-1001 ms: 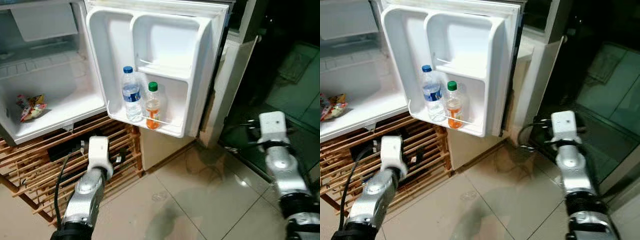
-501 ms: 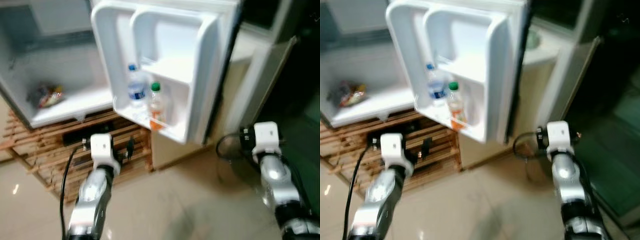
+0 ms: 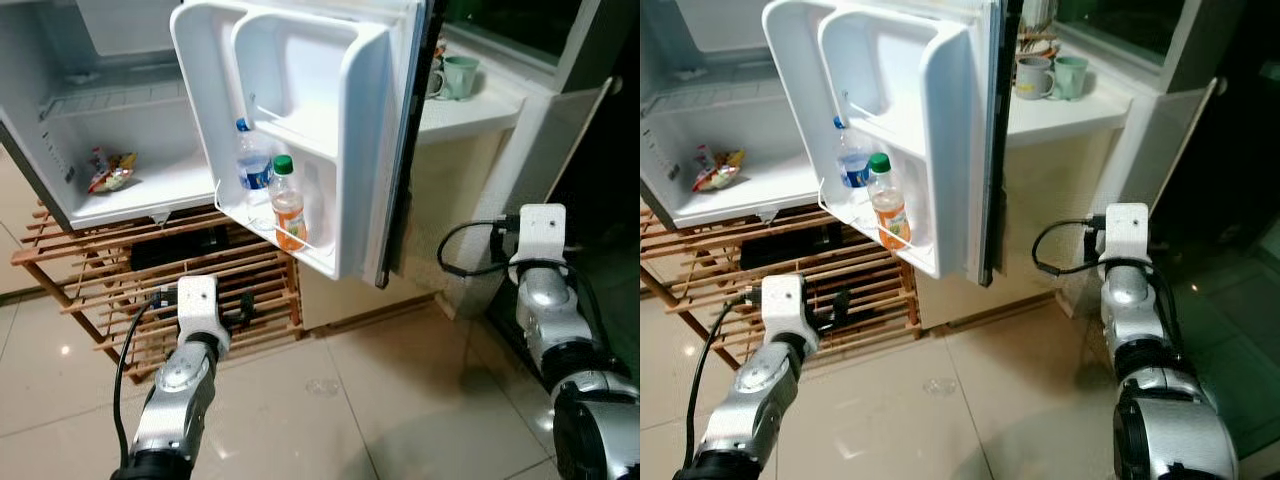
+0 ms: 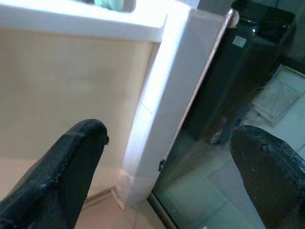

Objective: Restocking fridge

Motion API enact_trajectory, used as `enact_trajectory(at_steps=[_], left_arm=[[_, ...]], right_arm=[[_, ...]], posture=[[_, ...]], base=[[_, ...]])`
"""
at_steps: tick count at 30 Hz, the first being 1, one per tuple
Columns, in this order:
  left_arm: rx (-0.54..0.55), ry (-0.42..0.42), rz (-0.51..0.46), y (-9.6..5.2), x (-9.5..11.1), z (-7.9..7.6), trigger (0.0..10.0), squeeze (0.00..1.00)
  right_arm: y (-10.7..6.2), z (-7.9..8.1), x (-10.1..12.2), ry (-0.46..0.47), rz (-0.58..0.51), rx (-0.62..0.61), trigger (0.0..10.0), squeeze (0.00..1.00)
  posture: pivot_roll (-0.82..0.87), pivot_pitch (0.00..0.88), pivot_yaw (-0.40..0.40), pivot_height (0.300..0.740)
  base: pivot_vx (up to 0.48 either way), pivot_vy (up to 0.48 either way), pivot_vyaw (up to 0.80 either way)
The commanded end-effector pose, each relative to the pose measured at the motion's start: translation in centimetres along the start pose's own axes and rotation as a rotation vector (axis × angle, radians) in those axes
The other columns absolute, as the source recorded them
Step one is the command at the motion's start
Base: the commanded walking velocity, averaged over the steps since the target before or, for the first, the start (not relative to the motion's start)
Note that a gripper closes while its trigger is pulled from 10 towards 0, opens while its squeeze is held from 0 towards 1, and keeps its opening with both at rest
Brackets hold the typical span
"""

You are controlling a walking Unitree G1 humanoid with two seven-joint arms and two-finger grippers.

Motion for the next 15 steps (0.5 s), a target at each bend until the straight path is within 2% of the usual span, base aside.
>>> enact_trajectory(at_steps=[1, 2, 3, 4, 5, 8, 11, 12, 14, 15], left_arm=[[-0.002, 0.013, 0.031, 0.1, -0.5, 0.3, 10.0, 0.00], [-0.002, 0.013, 0.031, 0.1, -0.5, 0.3, 10.0, 0.00], [-0.010, 0.026, 0.063, 0.0, -1.2, 0.4, 10.0, 0.00], [-0.006, 0.040, 0.136, -0.1, -2.8, 0.8, 10.0, 0.00], [-0.006, 0.040, 0.136, -0.1, -2.8, 0.8, 10.0, 0.00], [0.024, 0.012, 0.218, -0.4, -4.6, 2.0, 10.0, 0.00], [0.027, 0.002, 0.239, -0.5, -5.0, 2.3, 10.0, 0.00], [0.007, -0.012, 0.233, -0.5, -5.0, 2.1, 10.0, 0.00], [-0.183, -0.007, 0.261, -1.2, -5.9, -0.4, 10.0, 0.00], [-0.183, -0.007, 0.261, -1.2, -5.9, -0.4, 10.0, 0.00]], right_arm=[[0.2, 1.0, 0.1, 0.038, 0.035, 0.011, 10.0, 0.00], [0.2, 1.0, 0.1, 0.038, 0.035, 0.011, 10.0, 0.00], [0.3, 1.4, 0.4, 0.054, 0.040, 0.018, 10.0, 0.00], [0.5, 2.2, 1.1, 0.076, 0.038, 0.041, 10.0, 0.00], [0.5, 2.2, 1.1, 0.076, 0.038, 0.041, 10.0, 0.00], [0.5, 4.0, 2.2, 0.093, 0.017, 0.108, 10.0, 0.00], [0.5, 4.9, 2.6, 0.105, 0.010, 0.146, 10.0, 0.00], [0.3, 5.7, 2.9, 0.114, 0.000, 0.184, 10.0, 0.00], [-0.3, 8.1, 4.0, 0.171, -0.063, 0.286, 10.0, 0.00], [-0.3, 8.1, 4.0, 0.171, -0.063, 0.286, 10.0, 0.00]], posture=[[-0.11, 0.000, 0.019, 0.740], [-0.11, 0.000, 0.019, 0.740], [-0.11, 0.000, 0.017, 0.740], [-0.10, 0.000, 0.015, 0.740], [-0.10, 0.000, 0.015, 0.740], [-0.10, 0.000, 0.008, 0.740], [-0.10, 0.000, 0.008, 0.740], [-0.10, 0.000, 0.006, 0.740], [-0.10, 0.000, 0.013, 0.740], [-0.10, 0.000, 0.013, 0.740]], base=[[0.000, 0.000, 0.00], [0.000, 0.000, 0.00], [0.000, 0.000, 0.00], [0.000, 0.000, 0.00], [0.000, 0.000, 0.00], [0.000, 0.000, 0.00], [0.000, 0.000, 0.00], [0.000, 0.000, 0.00], [0.000, 0.000, 0.00], [0.000, 0.000, 0.00]])
Point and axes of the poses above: a point about 5 cm out from each wrist's last joint towards the gripper, its own y axis pointing out of the wrist towards the gripper, its own x axis along the axis of the wrist's last joint, z = x × y, the point moved 4 cm from there along y, pointing out of the wrist towards the gripper, and after that the axes turned 6 degrees about y, right-handed, at the moved point
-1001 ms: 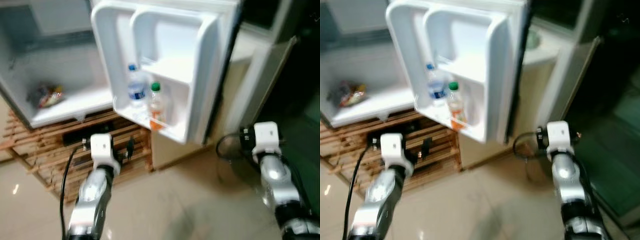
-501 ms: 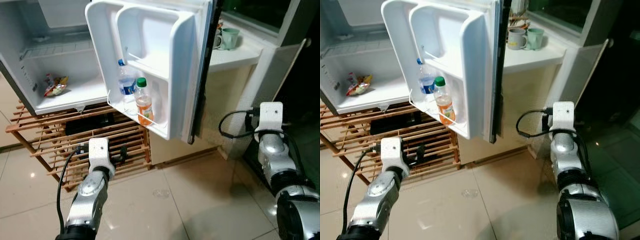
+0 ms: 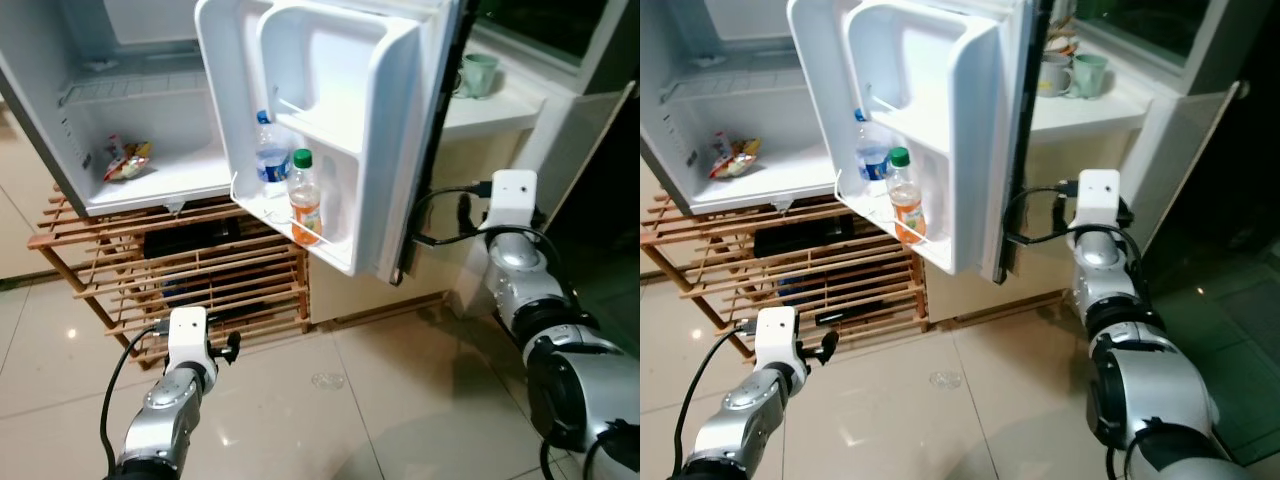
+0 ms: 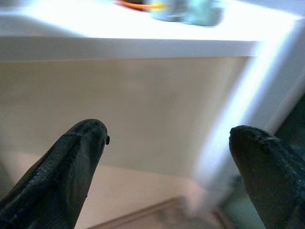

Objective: Restocking fridge

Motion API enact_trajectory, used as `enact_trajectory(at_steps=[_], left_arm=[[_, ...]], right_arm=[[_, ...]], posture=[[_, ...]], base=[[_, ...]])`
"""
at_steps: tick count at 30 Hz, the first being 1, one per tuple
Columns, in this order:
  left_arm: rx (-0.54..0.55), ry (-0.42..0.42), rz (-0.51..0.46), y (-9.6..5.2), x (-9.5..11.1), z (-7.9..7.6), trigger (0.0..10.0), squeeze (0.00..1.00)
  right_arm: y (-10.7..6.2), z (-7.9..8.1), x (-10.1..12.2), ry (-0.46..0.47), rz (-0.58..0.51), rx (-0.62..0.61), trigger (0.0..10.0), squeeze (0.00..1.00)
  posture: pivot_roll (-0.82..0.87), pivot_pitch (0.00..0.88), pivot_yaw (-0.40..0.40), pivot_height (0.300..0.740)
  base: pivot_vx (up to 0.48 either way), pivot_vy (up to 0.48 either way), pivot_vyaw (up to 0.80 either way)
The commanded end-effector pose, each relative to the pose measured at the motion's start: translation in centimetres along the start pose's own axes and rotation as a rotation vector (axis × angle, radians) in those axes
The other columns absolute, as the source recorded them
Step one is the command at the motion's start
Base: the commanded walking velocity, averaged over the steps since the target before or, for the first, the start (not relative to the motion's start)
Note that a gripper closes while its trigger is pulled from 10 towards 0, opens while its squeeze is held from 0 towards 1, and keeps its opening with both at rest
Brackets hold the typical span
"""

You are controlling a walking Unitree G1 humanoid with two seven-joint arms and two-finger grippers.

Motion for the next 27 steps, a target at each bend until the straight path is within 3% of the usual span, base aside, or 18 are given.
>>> enact_trajectory(at_steps=[1, 2, 3, 5, 6, 9, 10, 12, 13, 15, 16, 18, 20, 22, 23, 24, 25, 27], left_arm=[[-0.074, 0.001, 0.034, -0.2, -1.0, -1.1, 10.0, 0.00], [-0.092, 0.013, 0.093, -0.2, -2.2, -0.9, 10.0, 0.00], [-0.092, 0.013, 0.093, -0.2, -2.2, -0.9, 10.0, 0.00], [-0.110, 0.023, 0.179, -0.3, -3.6, -0.4, 10.0, 0.00], [-0.110, 0.023, 0.179, -0.3, -3.6, -0.4, 10.0, 0.00], [-0.168, 0.049, 0.250, -0.6, -4.7, -0.6, 10.0, 0.00], [-0.168, 0.049, 0.250, -0.6, -4.7, -0.6, 10.0, 0.00], [-0.247, 0.074, 0.310, -1.1, -6.1, -1.4, 10.0, 0.00], [-0.247, 0.074, 0.310, -1.1, -6.1, -1.4, 10.0, 0.00], [-0.284, 0.087, 0.364, -1.4, -7.7, -1.7, 10.0, 0.00], [-0.284, 0.087, 0.364, -1.4, -7.7, -1.7, 10.0, 0.00], [-0.305, 0.098, 0.389, -1.5, -8.3, -1.9, 10.0, 0.00], [-0.300, 0.088, 0.377, -1.4, -8.1, -2.0, 10.0, 0.00], [-0.273, 0.077, 0.333, -1.0, -7.4, -1.7, 10.0, 0.00], [-0.273, 0.077, 0.333, -1.0, -7.4, -1.7, 10.0, 0.00], [-0.265, 0.074, 0.284, -0.6, -6.5, -1.6, 10.0, 0.00], [-0.265, 0.074, 0.284, -0.6, -6.5, -1.6, 10.0, 0.00], [-0.243, 0.082, 0.177, 0.3, -4.3, -1.5, 10.0, 0.00]], right_arm=[[0.1, 1.0, 1.6, 0.030, -0.069, 0.055, 10.0, 0.00], [0.0, 2.7, 1.5, 0.039, -0.072, 0.133, 10.0, 0.00], [0.0, 2.7, 1.5, 0.039, -0.072, 0.133, 10.0, 0.00], [-0.6, 5.6, 1.0, 0.046, -0.060, 0.285, 10.0, 0.00], [-0.6, 5.6, 1.0, 0.046, -0.060, 0.285, 10.0, 0.00], [-2.3, 9.5, 0.4, 0.024, -0.062, 0.523, 10.0, 0.00], [-2.3, 9.5, 0.4, 0.024, -0.062, 0.523, 10.0, 0.00], [-5.3, 12.9, 0.3, 0.019, -0.069, 0.778, 10.0, 0.00], [-5.3, 12.9, 0.3, 0.019, -0.069, 0.778, 10.0, 0.00], [-8.3, 14.4, 0.5, 0.049, -0.044, 0.980, 10.0, 0.00], [-8.3, 14.4, 0.5, 0.049, -0.044, 0.980, 10.0, 0.00], [-10.0, 14.4, 0.6, 0.080, -0.014, 1.085, 10.0, 0.00], [-9.9, 13.0, -0.4, 0.084, 0.033, 1.078, 10.0, 0.00], [-7.7, 11.1, -1.5, 0.062, 0.066, 0.917, 10.0, 0.00], [-7.7, 11.1, -1.5, 0.062, 0.066, 0.917, 10.0, 0.00], [-5.7, 9.1, -2.0, 0.043, 0.078, 0.732, 10.0, 0.00], [-5.7, 9.1, -2.0, 0.043, 0.078, 0.732, 10.0, 0.00], [-3.8, 5.8, -2.6, 0.006, 0.093, 0.476, 10.0, 0.00]], posture=[[-0.10, 0.000, 0.014, 0.740], [-0.11, 0.000, 0.014, 0.740], [-0.11, 0.000, 0.014, 0.740], [-0.11, 0.000, 0.011, 0.740], [-0.11, 0.000, 0.011, 0.740], [-0.12, 0.000, 0.004, 0.740], [-0.12, 0.000, 0.004, 0.740], [-0.13, 0.000, 0.005, 0.740], [-0.13, 0.000, 0.005, 0.740], [-0.13, 0.000, 0.003, 0.740], [-0.13, 0.000, 0.003, 0.740], [-0.13, 0.000, 0.003, 0.740], [-0.13, 0.000, 0.002, 0.740], [-0.13, 0.000, 0.002, 0.740], [-0.13, 0.000, 0.002, 0.740], [-0.13, 0.000, 0.000, 0.740], [-0.13, 0.000, 0.000, 0.740], [-0.13, 0.000, -0.002, 0.740]], base=[[0.000, 0.000, 0.00], [0.000, 0.000, 0.00], [0.000, 0.000, 0.00], [0.000, 0.000, 0.00], [0.000, 0.000, 0.00], [0.000, 0.000, 0.00], [0.000, 0.000, 0.00], [0.000, 0.000, 0.00], [0.000, 0.000, 0.00], [0.000, 0.000, 0.00], [0.000, 0.000, 0.00], [0.000, 0.000, 0.00], [0.000, 0.000, 0.00], [0.000, 0.000, 0.00], [0.000, 0.000, 0.00], [0.000, 0.000, 0.00], [0.000, 0.000, 0.00], [0.000, 0.000, 0.00]])
Point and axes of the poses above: a point about 5 cm out from each wrist's last joint towards the gripper, its own y axis pointing out of the wrist towards the gripper, its own x axis along the axis of the wrist's last joint, z = x × y, the point moved 4 cm from there along y, pointing out of the wrist towards the gripper, and after that the axes turned 6 degrees about y, right-handed, at the moved point
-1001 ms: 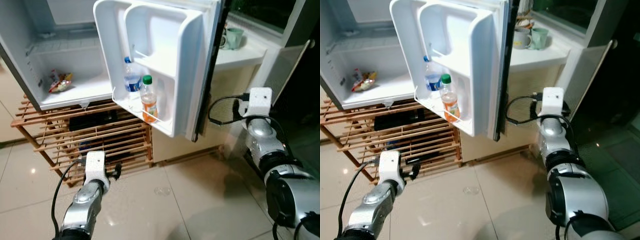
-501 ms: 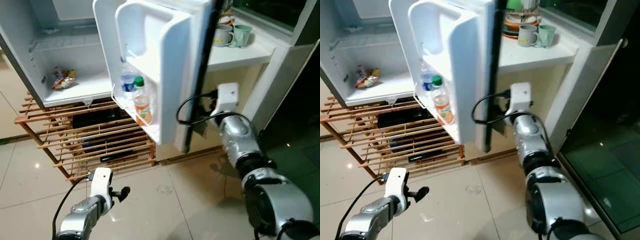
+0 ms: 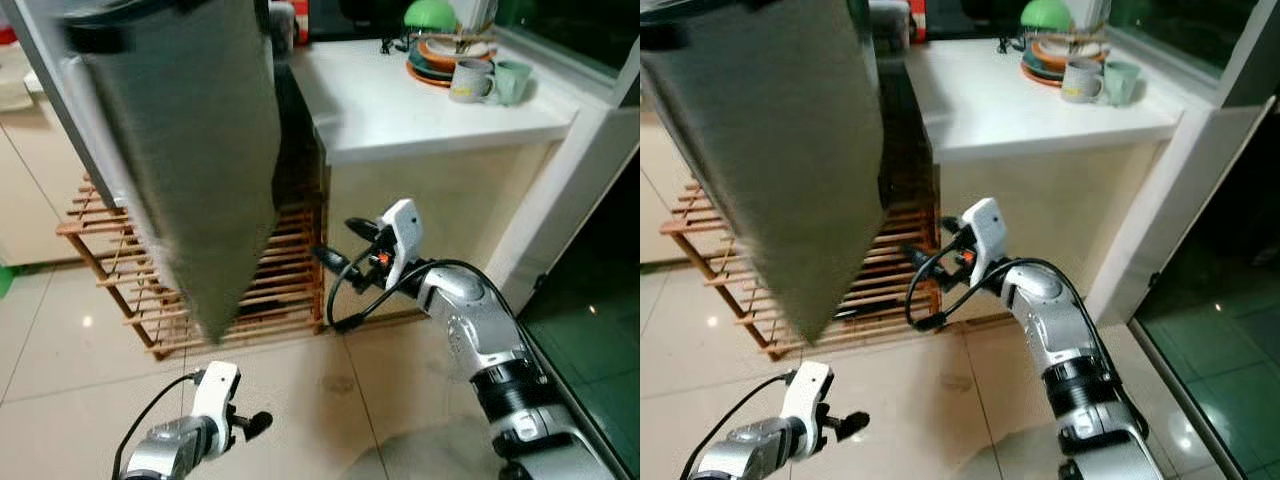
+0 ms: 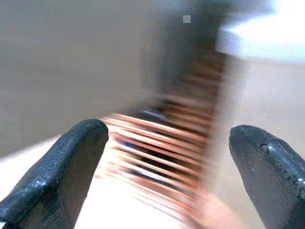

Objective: Restocking fridge

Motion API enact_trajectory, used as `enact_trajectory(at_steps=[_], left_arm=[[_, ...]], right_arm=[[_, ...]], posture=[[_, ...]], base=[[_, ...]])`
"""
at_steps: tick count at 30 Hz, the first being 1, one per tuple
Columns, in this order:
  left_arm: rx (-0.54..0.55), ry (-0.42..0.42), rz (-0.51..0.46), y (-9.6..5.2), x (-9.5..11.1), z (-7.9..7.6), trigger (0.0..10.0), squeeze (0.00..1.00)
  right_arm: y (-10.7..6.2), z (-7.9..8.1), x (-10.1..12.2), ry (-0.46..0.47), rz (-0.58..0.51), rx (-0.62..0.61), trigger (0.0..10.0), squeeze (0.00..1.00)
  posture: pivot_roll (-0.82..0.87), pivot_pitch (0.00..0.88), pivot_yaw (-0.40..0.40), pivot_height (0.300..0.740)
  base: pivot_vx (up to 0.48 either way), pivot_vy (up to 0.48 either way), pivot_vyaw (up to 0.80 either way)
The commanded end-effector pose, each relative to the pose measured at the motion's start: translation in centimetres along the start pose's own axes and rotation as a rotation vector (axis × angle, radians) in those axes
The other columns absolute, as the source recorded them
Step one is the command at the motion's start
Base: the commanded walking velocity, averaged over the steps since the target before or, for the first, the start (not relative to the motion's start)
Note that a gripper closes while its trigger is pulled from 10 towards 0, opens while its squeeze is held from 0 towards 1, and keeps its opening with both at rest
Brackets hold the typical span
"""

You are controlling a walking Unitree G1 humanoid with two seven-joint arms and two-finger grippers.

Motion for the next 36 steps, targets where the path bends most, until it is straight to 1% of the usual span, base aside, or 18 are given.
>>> enact_trajectory(at_steps=[1, 2, 3, 7, 9, 11, 12, 14, 16, 17, 18, 20, 21, 23, 25, 27, 30, 36], left_arm=[[0.025, 0.006, -0.065, 0.0, 1.6, 0.6, 10.0, 0.00], [0.030, 0.006, -0.092, 0.0, 2.3, 0.7, 10.0, 0.00], [0.064, 0.031, -0.187, -0.6, 4.8, 1.3, 10.0, 0.00], [0.119, 0.085, -0.292, -1.5, 7.5, 2.0, 10.0, 0.00], [0.112, 0.094, -0.491, -3.4, 11.8, 1.7, 10.0, 0.00], [0.104, 0.114, -0.618, -5.0, 14.3, 1.1, 10.0, 0.00], [0.132, 0.120, -0.743, -6.8, 17.0, 0.9, 10.0, 0.00], [0.138, 0.113, -0.797, -7.7, 18.1, 0.9, 10.0, 0.00], [0.225, 0.159, -0.895, -9.7, 20.1, 1.1, 10.0, 0.00], [0.225, 0.159, -0.895, -9.7, 20.1, 1.1, 10.0, 0.00], [0.271, 0.184, -0.933, -10.7, 21.0, 0.9, 10.0, 0.00], [0.272, 0.191, -0.936, -11.0, 21.1, 0.6, 10.0, 0.00], [0.245, 0.191, -0.887, -11.3, 19.8, -0.3, 10.0, 0.00], [0.237, 0.189, -0.869, -11.4, 19.3, -0.5, 10.0, 0.00], [0.180, 0.161, -0.773, -11.3, 16.0, -1.3, 10.0, 0.00], [0.176, 0.131, -0.748, -11.5, 14.6, -1.5, 10.0, 0.00], [0.209, 0.121, -0.769, -11.9, 14.7, -1.5, 10.0, 0.00], [0.270, 0.098, -0.803, -12.1, 16.5, -0.9, 10.0, 0.00]], right_arm=[[-0.2, -1.9, 0.5, -0.020, -0.020, -0.127, 10.0, 0.00], [-0.5, -2.6, 0.5, -0.024, -0.015, -0.172, 10.0, 0.00], [-0.8, -3.4, 0.0, -0.032, -0.011, -0.231, 10.0, 0.00], [-1.0, -3.6, -0.5, -0.025, -0.016, -0.264, 10.0, 0.00], [-1.1, -3.4, -0.6, -0.040, -0.067, -0.284, 10.0, 0.00], [-1.4, -3.6, -0.5, -0.079, -0.104, -0.309, 10.0, 0.00], [-1.8, -3.9, -0.5, -0.094, -0.135, -0.342, 10.0, 0.00], [-2.0, -4.0, -0.5, -0.081, -0.144, -0.354, 10.0, 0.00], [-2.5, -4.4, 0.0, -0.043, -0.193, -0.379, 10.0, 0.00], [-2.5, -4.4, 0.0, -0.043, -0.193, -0.379, 10.0, 0.00], [-3.1, -4.9, 0.8, 0.011, -0.251, -0.399, 10.0, 0.00], [-3.6, -5.2, 1.1, 0.042, -0.283, -0.410, 10.0, 0.00], [-5.3, -5.4, 1.0, 0.039, -0.312, -0.402, 10.0, 0.00], [-5.7, -5.4, 0.8, 0.030, -0.313, -0.396, 10.0, 0.00], [-7.4, -5.2, -1.2, 0.030, -0.266, -0.373, 10.0, 0.00], [-8.2, -5.0, -2.5, 0.018, -0.219, -0.363, 10.0, 0.00], [-8.5, -4.7, -3.4, 0.023, -0.194, -0.356, 10.0, 0.00], [-7.4, -4.0, -2.8, 0.042, -0.196, -0.344, 10.0, 0.00]], posture=[[-0.13, 0.000, -0.002, 0.740], [-0.13, 0.000, -0.002, 0.740], [-0.12, 0.000, -0.003, 0.740], [-0.12, 0.000, -0.002, 0.740], [-0.12, 0.000, 0.000, 0.740], [-0.12, 0.000, -0.004, 0.740], [-0.12, 0.000, -0.008, 0.740], [-0.12, 0.000, -0.008, 0.740], [-0.11, 0.000, -0.012, 0.740], [-0.11, 0.000, -0.012, 0.740], [-0.11, 0.000, -0.013, 0.740], [-0.10, 0.000, -0.012, 0.740], [-0.10, 0.000, -0.007, 0.740], [-0.10, 0.000, -0.006, 0.740], [-0.09, 0.000, -0.002, 0.740], [-0.10, 0.000, -0.001, 0.740], [-0.09, 0.000, -0.001, 0.740], [-0.10, 0.000, 0.012, 0.740]], base=[[0.000, 0.000, 0.00], [0.000, 0.000, 0.00], [0.000, 0.000, 0.00], [0.000, 0.000, 0.00], [0.000, 0.000, 0.00], [0.000, 0.000, 0.00], [0.000, 0.000, 0.00], [0.000, 0.000, 0.00], [0.000, 0.000, 0.00], [0.000, 0.000, 0.00], [0.000, 0.000, 0.00], [0.000, 0.000, 0.00], [0.000, 0.000, 0.00], [0.000, 0.000, 0.00], [0.000, 0.000, 0.00], [0.000, 0.000, 0.00], [0.000, 0.000, 0.00], [0.316, 0.155, 0.00]])
Point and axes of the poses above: a point about 5 cm out from each wrist's last joint towards the gripper, its own y axis pointing out of the wrist towards the gripper, its own x axis along the axis of the wrist's last joint, z = x × y, the point moved 4 cm from there along y, pointing out of the wrist towards the gripper, and after that the axes turned 6 degrees about y, right-handed, at the moved point
